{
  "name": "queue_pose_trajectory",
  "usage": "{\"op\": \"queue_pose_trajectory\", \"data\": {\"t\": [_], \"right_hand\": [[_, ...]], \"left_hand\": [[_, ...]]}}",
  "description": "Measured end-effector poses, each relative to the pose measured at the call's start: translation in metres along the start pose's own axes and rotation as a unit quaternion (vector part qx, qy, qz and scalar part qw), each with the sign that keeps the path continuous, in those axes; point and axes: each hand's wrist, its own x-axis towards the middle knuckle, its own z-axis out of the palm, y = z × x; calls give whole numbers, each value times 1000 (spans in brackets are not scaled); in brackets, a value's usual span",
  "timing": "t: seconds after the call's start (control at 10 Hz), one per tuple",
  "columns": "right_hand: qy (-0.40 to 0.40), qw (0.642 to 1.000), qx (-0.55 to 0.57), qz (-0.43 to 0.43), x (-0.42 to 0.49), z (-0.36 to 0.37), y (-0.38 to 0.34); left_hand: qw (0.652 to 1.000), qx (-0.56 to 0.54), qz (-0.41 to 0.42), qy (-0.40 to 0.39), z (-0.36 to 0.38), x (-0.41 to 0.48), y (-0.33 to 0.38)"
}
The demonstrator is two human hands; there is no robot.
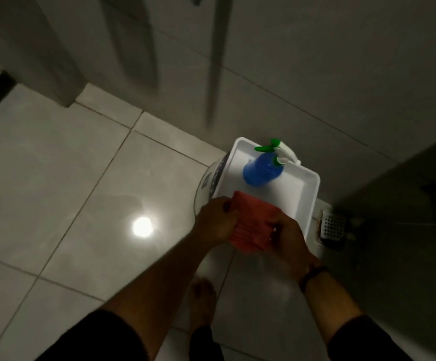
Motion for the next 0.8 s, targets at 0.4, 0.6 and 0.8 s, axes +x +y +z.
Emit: {"op": "queue_pose_trajectory", "data": {"t": [0.4,0.6,0.8], "right_hand": [[94,969,-226,-17,125,-14,0],[121,947,-286,-79,107,5,-8],[166,934,-276,-156,54,0,-11]], "left_hand": [[939,327,-68,79,61,92,16],[926,345,-18,152,44,72,26],[921,353,64,152,49,27,11]]}}
